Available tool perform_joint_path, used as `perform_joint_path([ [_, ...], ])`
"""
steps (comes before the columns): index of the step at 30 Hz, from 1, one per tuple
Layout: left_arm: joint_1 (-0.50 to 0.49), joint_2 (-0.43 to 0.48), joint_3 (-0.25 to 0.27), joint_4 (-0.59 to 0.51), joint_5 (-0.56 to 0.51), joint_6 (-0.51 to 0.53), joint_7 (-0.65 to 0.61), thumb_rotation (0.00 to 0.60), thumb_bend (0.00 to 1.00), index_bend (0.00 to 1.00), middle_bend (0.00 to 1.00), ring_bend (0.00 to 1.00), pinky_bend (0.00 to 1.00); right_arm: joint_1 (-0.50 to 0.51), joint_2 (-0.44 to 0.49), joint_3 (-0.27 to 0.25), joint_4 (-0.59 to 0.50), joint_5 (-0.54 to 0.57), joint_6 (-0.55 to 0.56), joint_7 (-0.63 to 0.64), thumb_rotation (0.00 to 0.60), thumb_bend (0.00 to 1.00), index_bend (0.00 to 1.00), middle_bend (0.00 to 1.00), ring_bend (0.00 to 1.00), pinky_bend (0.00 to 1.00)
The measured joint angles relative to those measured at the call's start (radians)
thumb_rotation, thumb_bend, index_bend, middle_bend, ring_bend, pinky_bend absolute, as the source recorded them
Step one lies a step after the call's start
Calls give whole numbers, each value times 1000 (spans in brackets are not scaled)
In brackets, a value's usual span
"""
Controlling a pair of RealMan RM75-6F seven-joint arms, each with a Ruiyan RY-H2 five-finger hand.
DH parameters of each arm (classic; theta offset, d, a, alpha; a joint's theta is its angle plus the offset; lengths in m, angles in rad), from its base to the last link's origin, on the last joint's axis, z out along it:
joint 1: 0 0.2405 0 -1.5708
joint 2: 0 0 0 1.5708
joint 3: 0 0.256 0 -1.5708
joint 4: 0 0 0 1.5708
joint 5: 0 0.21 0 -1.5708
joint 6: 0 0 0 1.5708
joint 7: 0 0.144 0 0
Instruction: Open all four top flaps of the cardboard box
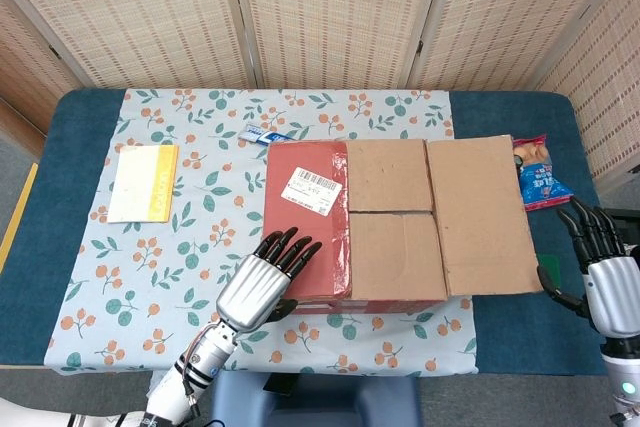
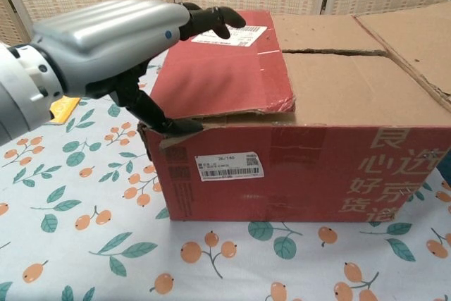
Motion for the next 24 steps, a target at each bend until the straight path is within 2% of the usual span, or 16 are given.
perform_joint_path([
  [24,-19,-31,1,46,61,42,-8,600,295,0,148,65,181,-2,1,0,-4,-1,-4,-2,600,408,0,0,0,0],
])
